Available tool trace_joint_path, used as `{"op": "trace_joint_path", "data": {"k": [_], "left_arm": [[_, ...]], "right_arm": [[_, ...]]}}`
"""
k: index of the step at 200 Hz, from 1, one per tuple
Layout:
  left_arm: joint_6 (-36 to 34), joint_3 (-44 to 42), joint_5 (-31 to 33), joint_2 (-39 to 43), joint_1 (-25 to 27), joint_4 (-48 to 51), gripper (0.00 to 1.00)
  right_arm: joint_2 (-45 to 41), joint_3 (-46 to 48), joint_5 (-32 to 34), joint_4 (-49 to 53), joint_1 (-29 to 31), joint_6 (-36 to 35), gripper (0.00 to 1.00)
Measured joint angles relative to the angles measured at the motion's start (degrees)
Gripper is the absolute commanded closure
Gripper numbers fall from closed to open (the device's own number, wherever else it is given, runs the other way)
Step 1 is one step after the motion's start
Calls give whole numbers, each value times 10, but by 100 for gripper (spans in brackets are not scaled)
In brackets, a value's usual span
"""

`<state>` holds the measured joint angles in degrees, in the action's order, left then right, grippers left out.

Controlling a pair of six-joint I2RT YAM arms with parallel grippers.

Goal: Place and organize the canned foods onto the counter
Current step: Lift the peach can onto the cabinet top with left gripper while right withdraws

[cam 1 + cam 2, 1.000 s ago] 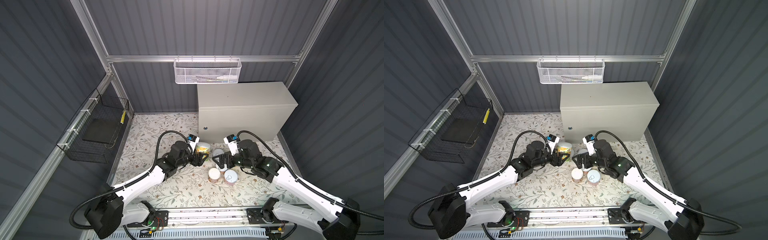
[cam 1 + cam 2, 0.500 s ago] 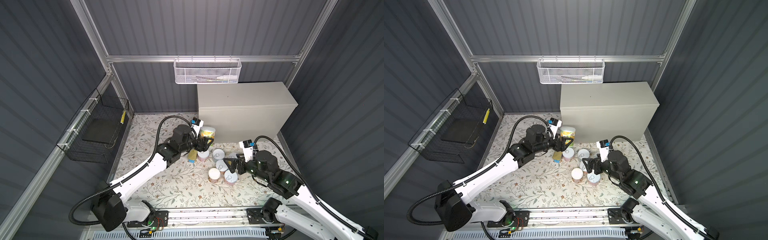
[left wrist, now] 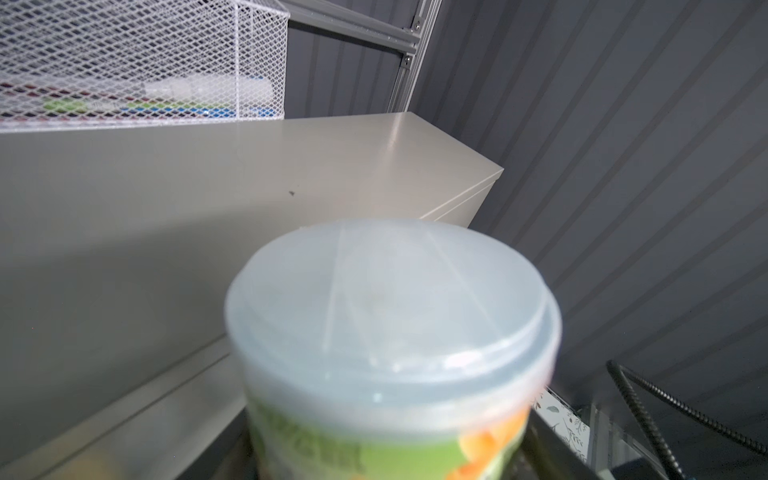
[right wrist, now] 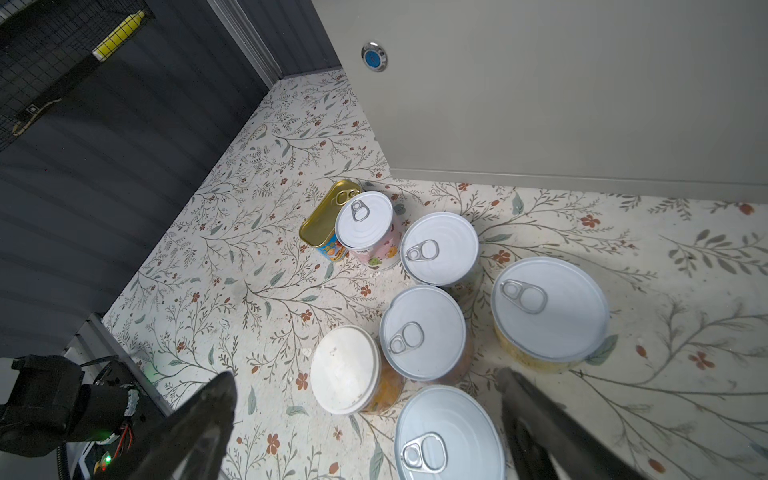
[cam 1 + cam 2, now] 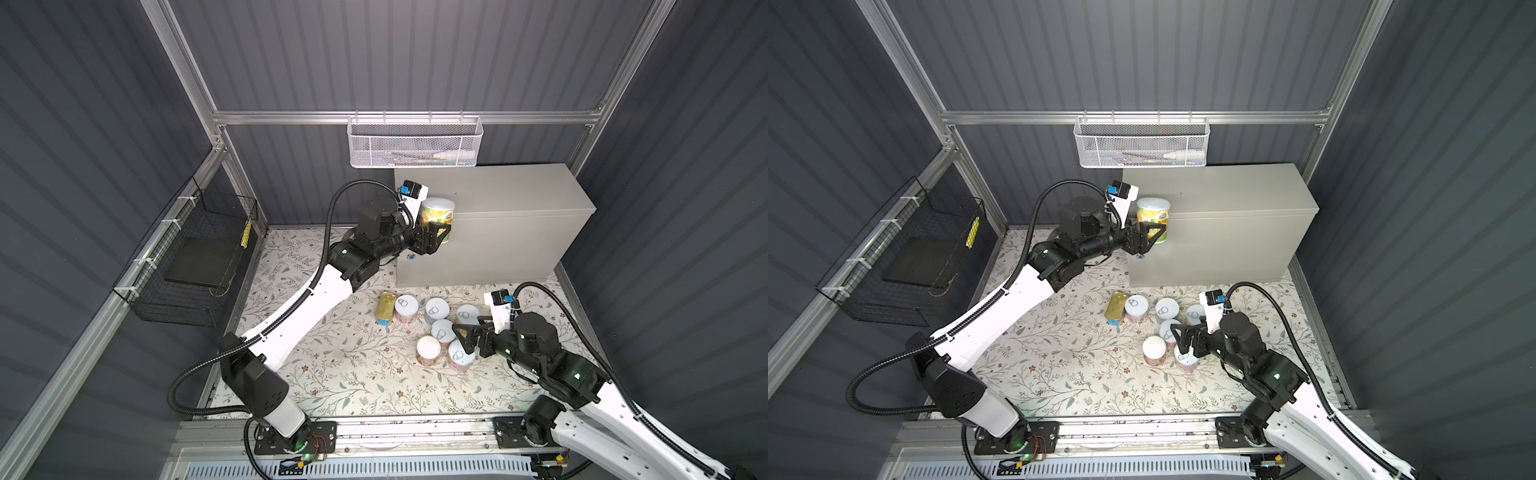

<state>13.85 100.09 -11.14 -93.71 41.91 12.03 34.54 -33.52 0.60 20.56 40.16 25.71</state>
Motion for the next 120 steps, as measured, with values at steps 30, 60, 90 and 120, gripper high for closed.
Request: {"op": "trace_joint_path", "data": {"k": [30, 60, 90, 120], "left_arm": [[-34, 80, 16, -47, 0, 15, 57], [-56, 149, 34, -91, -13, 23, 57], [-60, 195, 44, -138, -47, 18, 57], [-57, 230, 43, -187, -88, 17, 57]], "right_arm": [[-4, 11, 0, 1, 0, 0, 1], [1, 13, 0, -1, 0, -2, 1], [15, 13, 1, -8, 0, -2, 1], [24, 13, 11, -9, 0, -2, 1]]}}
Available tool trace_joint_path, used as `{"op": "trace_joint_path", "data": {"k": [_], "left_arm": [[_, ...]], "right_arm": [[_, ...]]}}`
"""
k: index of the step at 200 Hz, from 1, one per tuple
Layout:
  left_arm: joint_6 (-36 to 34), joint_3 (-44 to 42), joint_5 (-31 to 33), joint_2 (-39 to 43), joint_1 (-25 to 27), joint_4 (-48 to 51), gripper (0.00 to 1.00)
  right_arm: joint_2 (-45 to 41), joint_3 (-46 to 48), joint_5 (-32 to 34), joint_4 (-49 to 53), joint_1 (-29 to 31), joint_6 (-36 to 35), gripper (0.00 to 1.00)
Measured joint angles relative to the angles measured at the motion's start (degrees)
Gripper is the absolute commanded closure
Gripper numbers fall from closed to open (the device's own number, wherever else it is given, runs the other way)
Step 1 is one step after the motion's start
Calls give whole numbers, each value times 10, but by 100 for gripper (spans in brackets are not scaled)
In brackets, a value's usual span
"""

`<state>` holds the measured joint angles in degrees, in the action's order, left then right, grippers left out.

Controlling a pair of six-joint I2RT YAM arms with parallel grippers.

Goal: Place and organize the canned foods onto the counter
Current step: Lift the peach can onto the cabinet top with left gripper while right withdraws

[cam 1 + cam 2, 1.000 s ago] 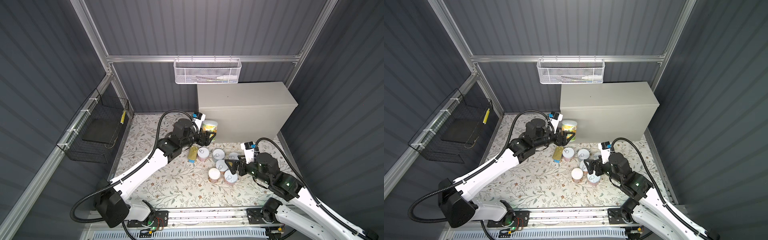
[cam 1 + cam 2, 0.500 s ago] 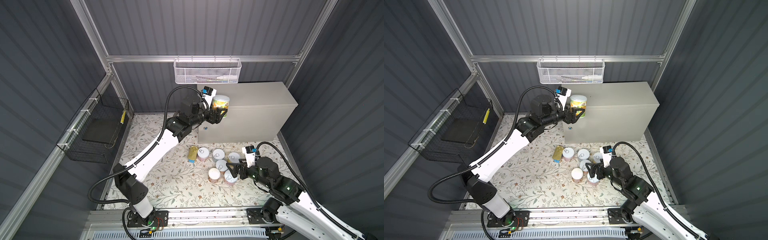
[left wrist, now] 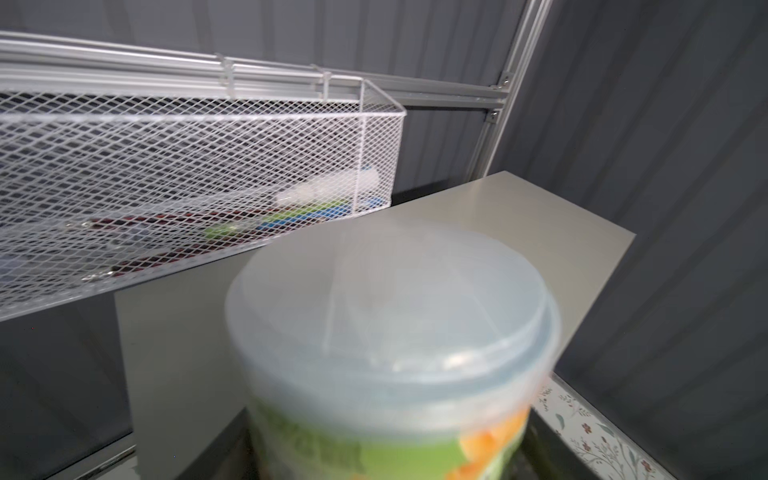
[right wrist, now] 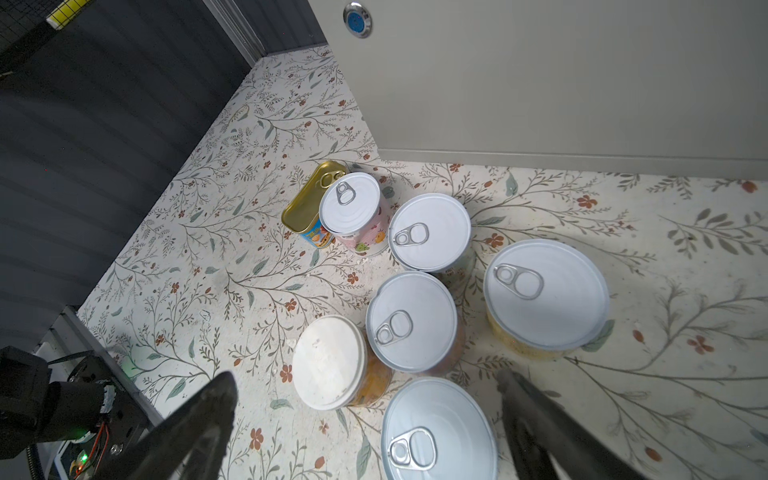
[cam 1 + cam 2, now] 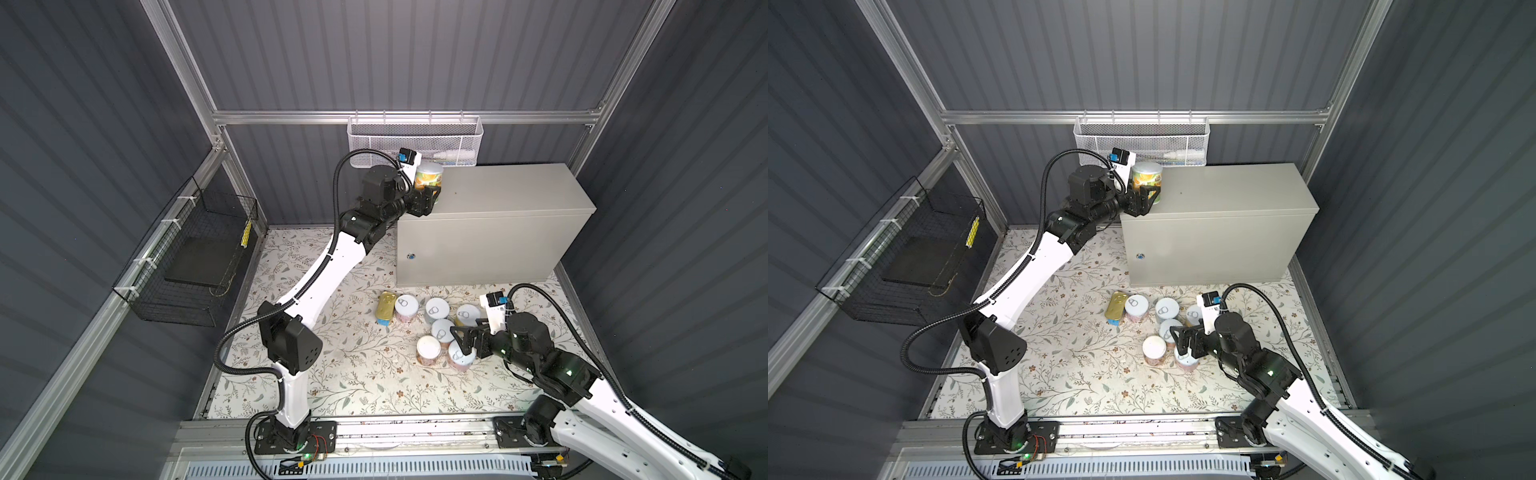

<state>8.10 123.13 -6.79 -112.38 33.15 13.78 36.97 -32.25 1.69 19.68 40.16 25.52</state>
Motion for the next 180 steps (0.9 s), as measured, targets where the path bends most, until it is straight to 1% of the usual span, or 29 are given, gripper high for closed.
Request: {"op": "trace_joint_path", "data": {"k": [43, 69, 90, 97, 107, 119, 123, 125, 180], "left_arm": [[-4, 66, -5, -64, -35, -5, 57], [-4, 105, -16, -94, -41, -5, 59], [-2, 136, -26, -122, -43, -12, 58], [-2, 143, -30, -130, -43, -18, 54], [-2, 148, -35, -137, -43, -26, 41], [-2, 155, -42, -144, -44, -31, 17], [-2, 158, -45, -147, -44, -32, 3], [-2, 158, -47, -148, -44, -33, 1], [2, 156, -78, -147, -45, -61, 0]], "right_arm": [[1, 5, 27, -5, 0, 0, 1], [3, 7, 42, -11, 0, 0, 1], [3, 7, 50, -17, 0, 0, 1], [3, 7, 53, -18, 0, 0, 1], [3, 8, 58, -21, 0, 0, 1], [4, 8, 65, -22, 0, 0, 1], [4, 9, 67, -23, 0, 0, 1], [4, 9, 68, -23, 0, 0, 1], [-9, 32, 85, -32, 0, 7, 1]]}}
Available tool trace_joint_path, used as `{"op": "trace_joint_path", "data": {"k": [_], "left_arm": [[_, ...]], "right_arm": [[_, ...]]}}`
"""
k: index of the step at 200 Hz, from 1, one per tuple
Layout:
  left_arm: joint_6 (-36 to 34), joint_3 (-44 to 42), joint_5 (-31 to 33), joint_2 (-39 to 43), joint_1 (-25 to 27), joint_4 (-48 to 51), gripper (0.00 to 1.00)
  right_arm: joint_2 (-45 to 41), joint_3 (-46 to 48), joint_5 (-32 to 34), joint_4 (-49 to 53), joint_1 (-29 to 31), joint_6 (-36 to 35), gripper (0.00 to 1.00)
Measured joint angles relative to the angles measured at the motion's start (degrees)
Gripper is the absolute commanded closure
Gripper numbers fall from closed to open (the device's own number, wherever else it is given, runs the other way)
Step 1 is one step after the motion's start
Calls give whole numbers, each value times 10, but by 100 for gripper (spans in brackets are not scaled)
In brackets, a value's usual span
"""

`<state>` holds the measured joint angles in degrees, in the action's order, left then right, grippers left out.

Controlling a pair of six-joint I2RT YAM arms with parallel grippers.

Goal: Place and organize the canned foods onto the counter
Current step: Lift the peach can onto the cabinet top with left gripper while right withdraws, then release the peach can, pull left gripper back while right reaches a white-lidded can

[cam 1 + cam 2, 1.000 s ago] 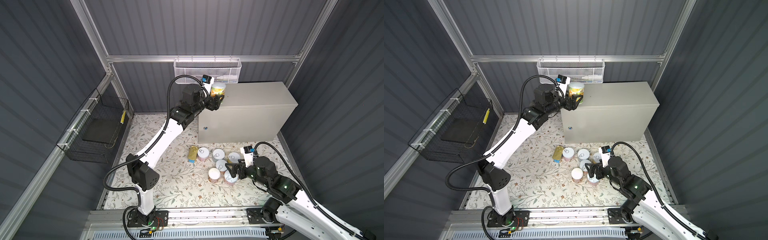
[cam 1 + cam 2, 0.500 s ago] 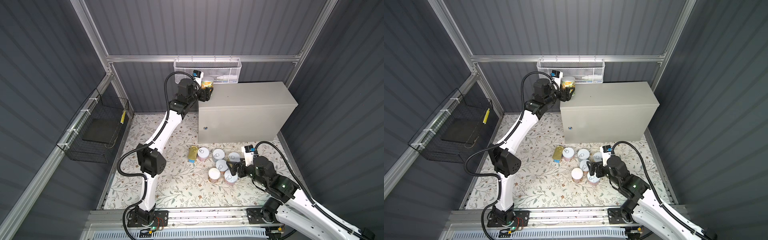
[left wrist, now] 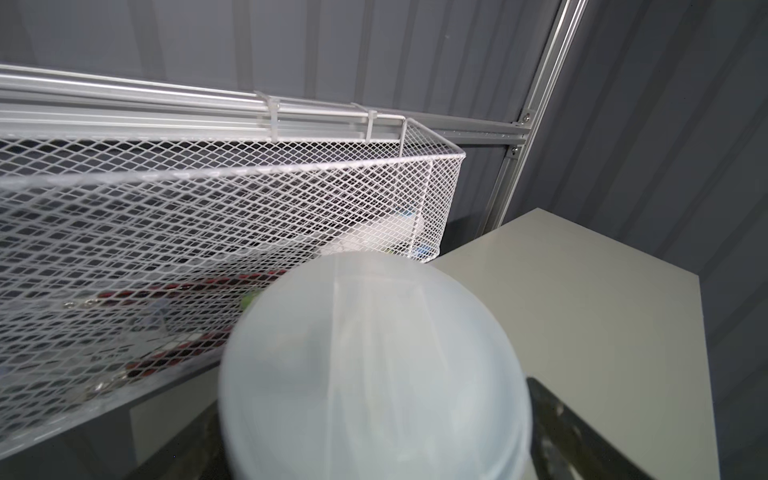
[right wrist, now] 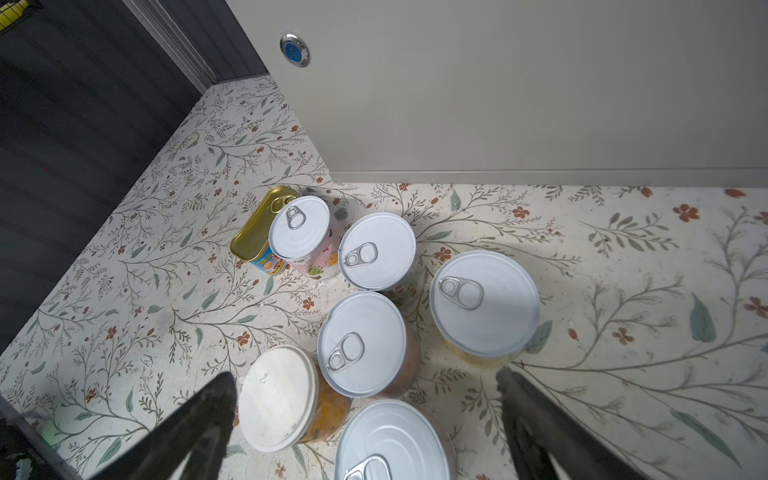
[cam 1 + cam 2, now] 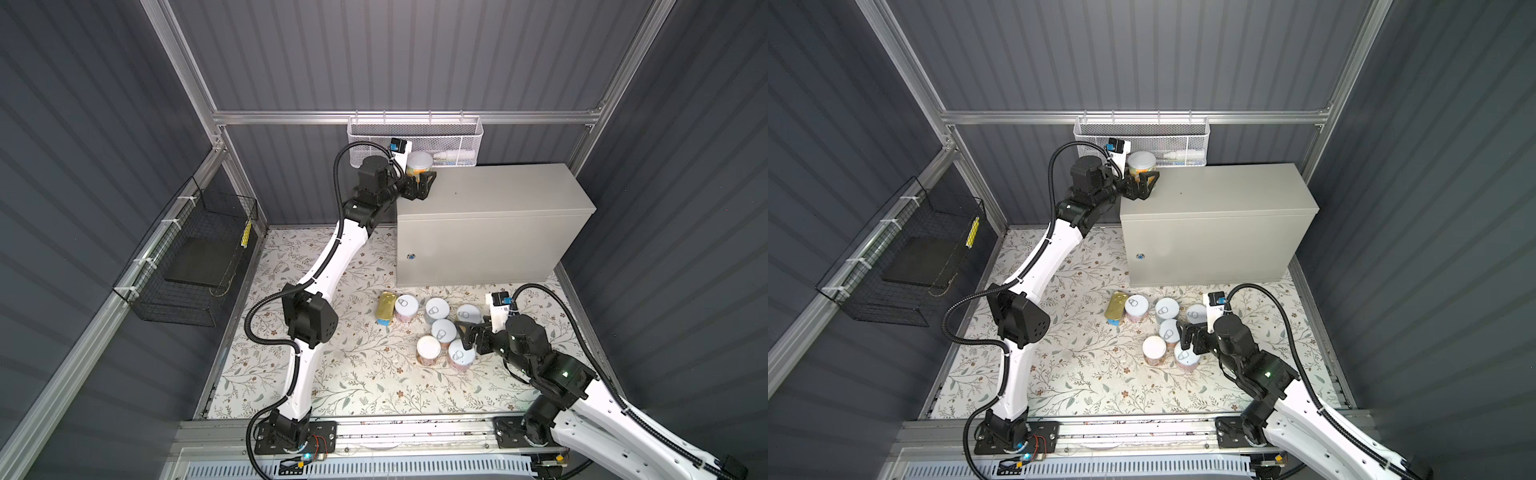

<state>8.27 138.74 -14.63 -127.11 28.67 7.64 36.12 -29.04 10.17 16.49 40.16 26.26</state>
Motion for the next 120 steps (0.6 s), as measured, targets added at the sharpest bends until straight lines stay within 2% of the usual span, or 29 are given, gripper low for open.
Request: {"op": "trace_joint_path", "data": {"k": [51, 120], "left_arm": [[-1, -49, 2, 50, -1, 10, 0], [-34, -329, 83, 271, -1, -48, 0]], "right_arm": [[-37, 25, 24, -14, 0, 18, 1], [-134, 61, 62, -20, -1, 23, 1]]}}
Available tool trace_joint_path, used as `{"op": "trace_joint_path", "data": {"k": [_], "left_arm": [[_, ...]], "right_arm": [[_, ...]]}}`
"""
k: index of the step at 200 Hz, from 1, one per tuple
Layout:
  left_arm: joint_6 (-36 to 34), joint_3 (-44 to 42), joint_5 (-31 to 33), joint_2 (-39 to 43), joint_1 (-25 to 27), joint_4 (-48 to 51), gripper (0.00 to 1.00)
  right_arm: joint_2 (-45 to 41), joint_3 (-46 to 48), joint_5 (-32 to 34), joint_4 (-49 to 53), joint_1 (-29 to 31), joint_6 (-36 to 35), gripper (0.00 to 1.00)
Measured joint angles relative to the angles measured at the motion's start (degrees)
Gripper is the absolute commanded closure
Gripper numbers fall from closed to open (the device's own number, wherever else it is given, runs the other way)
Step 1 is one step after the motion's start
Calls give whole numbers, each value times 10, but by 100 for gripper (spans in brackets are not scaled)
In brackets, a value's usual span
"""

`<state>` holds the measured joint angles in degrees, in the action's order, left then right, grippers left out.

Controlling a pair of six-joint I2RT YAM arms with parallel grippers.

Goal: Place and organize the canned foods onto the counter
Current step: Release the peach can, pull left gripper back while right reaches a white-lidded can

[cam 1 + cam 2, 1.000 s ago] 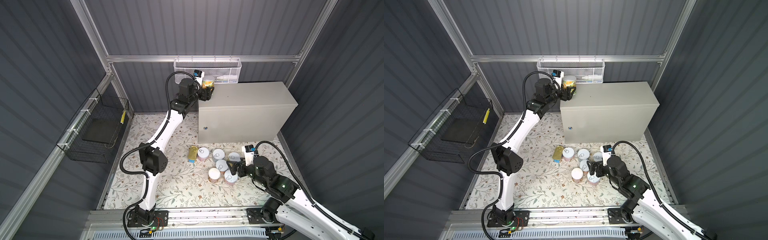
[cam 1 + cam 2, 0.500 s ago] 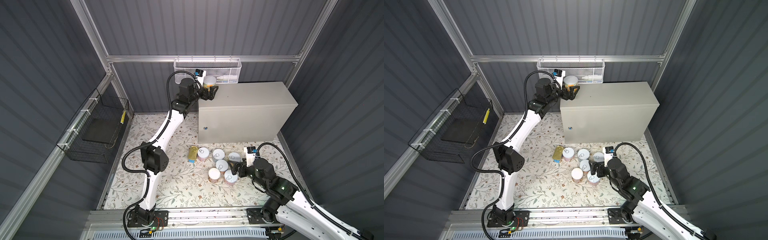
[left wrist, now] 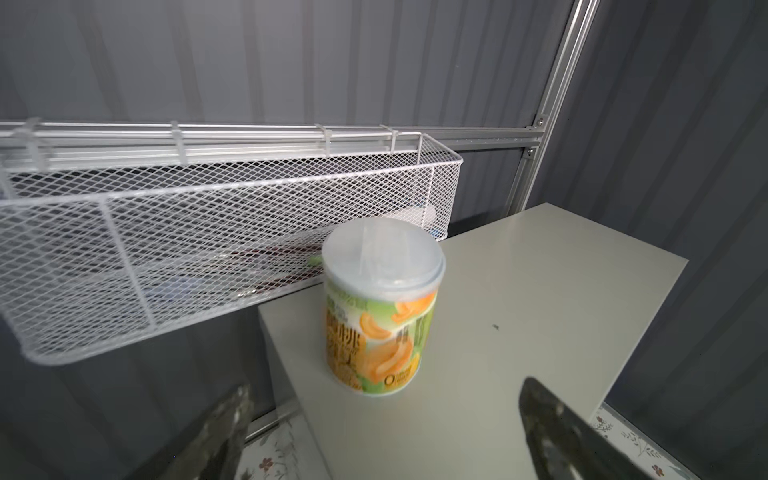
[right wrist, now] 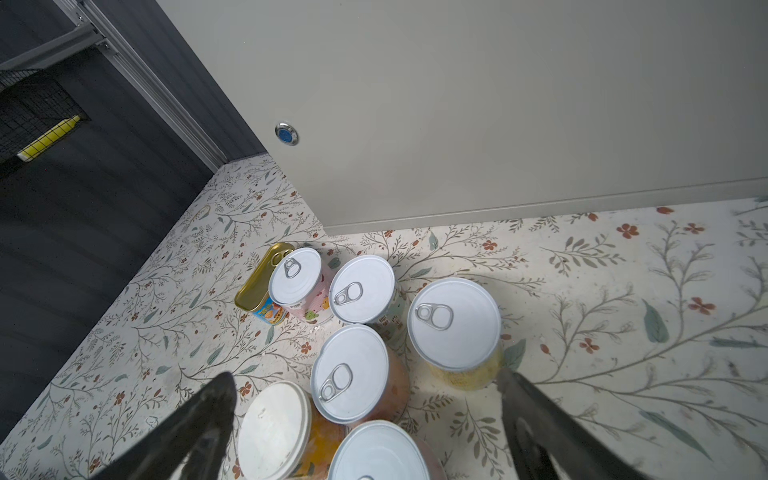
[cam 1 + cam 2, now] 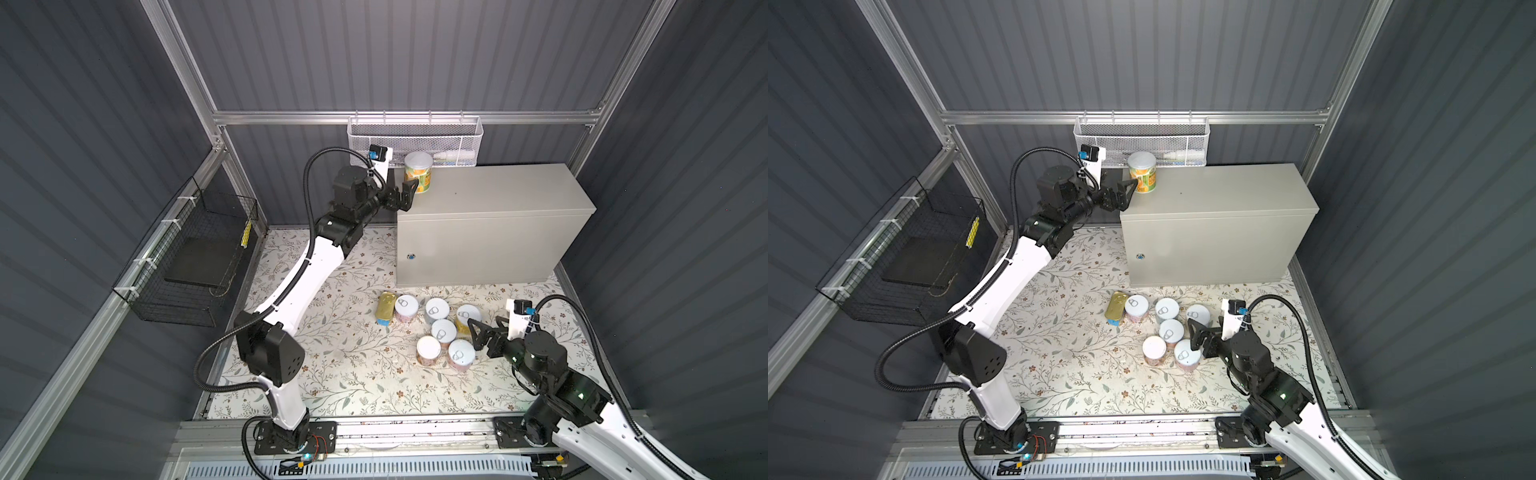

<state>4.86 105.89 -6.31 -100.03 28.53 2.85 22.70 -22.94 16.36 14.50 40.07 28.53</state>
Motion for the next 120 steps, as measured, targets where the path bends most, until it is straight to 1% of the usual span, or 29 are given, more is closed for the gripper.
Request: {"op": "trace_joint_path", "data": {"k": [22, 44, 67, 85, 104, 120], "left_arm": [[0, -75, 14, 49, 0, -22, 0], [3, -130, 31, 87, 0, -25, 0], [7, -187, 54, 134, 0, -23, 0], [7, -222, 73, 171, 0, -16, 0], [8, -268, 89, 214, 0, -14, 0], [13, -309, 101, 249, 0, -9, 0]], "right_arm": [[3, 1, 14, 0, 0, -2, 1], [21, -3, 19, 2, -1, -11, 1], [62, -26, 16, 8, -1, -31, 1], [106, -61, 14, 16, -1, -48, 1], [155, -98, -2, 21, -1, -63, 1], [198, -123, -45, 23, -1, -78, 1]]}}
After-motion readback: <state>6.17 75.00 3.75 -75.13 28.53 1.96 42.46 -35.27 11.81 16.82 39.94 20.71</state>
